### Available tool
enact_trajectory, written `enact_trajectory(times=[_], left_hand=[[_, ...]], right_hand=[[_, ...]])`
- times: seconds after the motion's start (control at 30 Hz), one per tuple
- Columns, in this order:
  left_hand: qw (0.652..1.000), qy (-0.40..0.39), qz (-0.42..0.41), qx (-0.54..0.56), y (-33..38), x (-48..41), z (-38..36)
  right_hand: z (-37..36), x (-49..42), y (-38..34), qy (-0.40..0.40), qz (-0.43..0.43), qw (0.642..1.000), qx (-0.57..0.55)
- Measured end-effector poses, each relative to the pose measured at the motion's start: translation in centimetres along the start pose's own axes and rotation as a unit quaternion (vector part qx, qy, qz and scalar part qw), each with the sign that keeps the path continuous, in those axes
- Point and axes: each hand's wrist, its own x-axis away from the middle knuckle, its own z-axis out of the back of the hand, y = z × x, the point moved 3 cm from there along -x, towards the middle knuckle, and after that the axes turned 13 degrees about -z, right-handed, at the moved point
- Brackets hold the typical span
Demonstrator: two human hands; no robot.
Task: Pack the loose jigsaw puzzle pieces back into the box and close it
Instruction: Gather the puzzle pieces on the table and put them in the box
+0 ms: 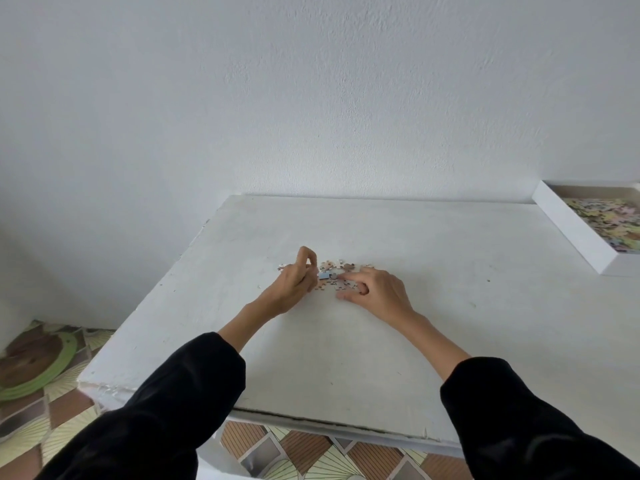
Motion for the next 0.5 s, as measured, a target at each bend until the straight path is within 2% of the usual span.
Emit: enact_trajectory(times=[0.23,0.37,0.5], left_hand=[[0.997,0.054,-0.021,-0.044,-0.4,-0.4,-0.4],[0.992,0.082,0.020,-0.097,-0.8,-0.2,-0.4],[0.985,0.052,0.055,-0.157,-1.3,-0.7,-0.6]], right_hand=[[-0.2,-0.3,0.5,0.002,0.003,1.000,-0.031],[0.3,-0.2,0.7,0.003,-0.017,0.996,-0.089],[0.3,-0.5,1.1,-0.032,-0.037,0.980,-0.193]])
